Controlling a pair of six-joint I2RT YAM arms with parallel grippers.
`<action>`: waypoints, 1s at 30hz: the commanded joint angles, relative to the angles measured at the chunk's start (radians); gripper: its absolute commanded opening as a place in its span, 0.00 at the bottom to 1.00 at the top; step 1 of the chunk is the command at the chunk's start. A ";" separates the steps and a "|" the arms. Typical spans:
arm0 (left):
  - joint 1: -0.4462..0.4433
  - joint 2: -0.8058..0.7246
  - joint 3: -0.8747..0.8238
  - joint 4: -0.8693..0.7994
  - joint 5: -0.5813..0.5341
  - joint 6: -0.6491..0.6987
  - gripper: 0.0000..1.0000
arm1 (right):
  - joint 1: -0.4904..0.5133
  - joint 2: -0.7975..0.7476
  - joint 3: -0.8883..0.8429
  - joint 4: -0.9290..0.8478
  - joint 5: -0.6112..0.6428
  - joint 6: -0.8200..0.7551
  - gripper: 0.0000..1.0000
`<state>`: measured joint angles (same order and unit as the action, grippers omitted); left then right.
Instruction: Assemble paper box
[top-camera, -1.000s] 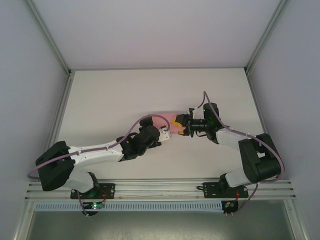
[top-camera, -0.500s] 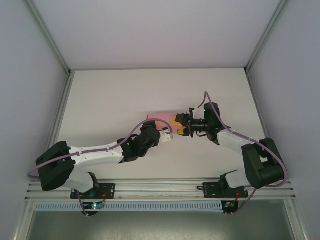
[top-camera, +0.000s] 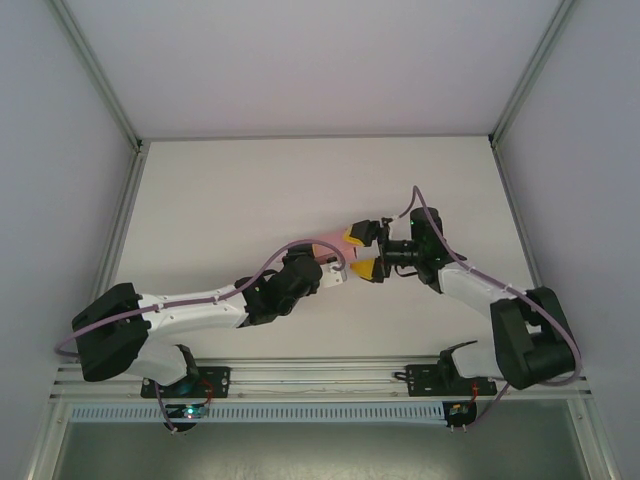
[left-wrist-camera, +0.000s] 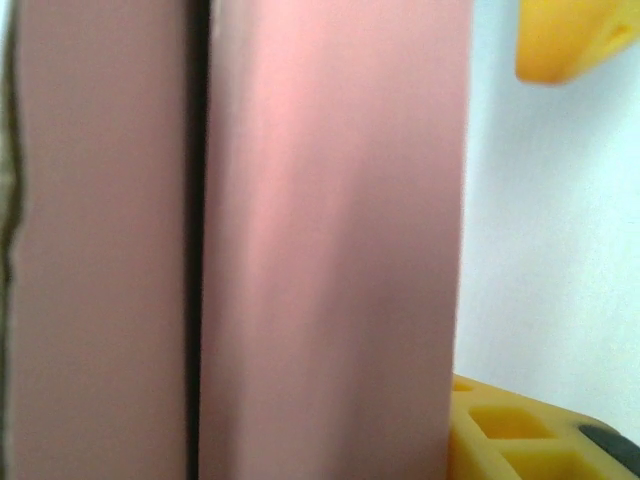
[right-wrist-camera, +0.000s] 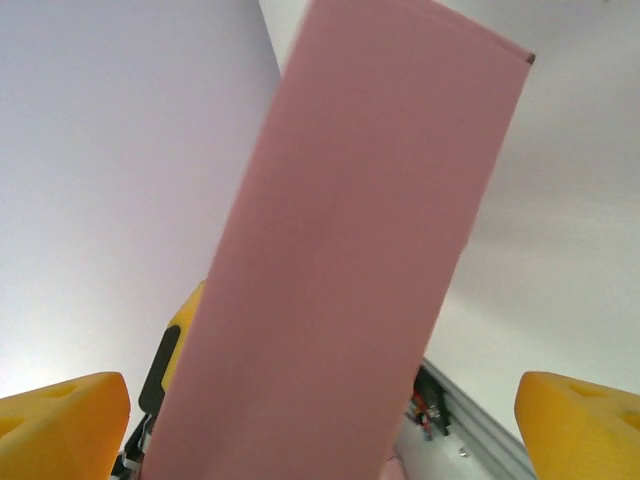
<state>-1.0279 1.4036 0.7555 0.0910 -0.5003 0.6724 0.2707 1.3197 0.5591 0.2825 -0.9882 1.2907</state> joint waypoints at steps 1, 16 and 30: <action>-0.012 -0.025 0.039 -0.116 0.051 -0.065 0.43 | -0.036 -0.094 0.076 -0.243 0.117 -0.214 0.98; 0.169 -0.127 0.079 -0.424 0.561 -0.217 0.40 | -0.090 -0.596 0.057 -0.346 0.505 -0.721 0.98; 0.306 -0.047 0.239 -0.778 0.881 0.009 0.40 | 0.026 -0.603 0.091 -0.488 0.354 -1.052 0.94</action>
<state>-0.7456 1.3235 0.9531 -0.5983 0.3065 0.6247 0.2546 0.7136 0.6441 -0.2031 -0.5930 0.3428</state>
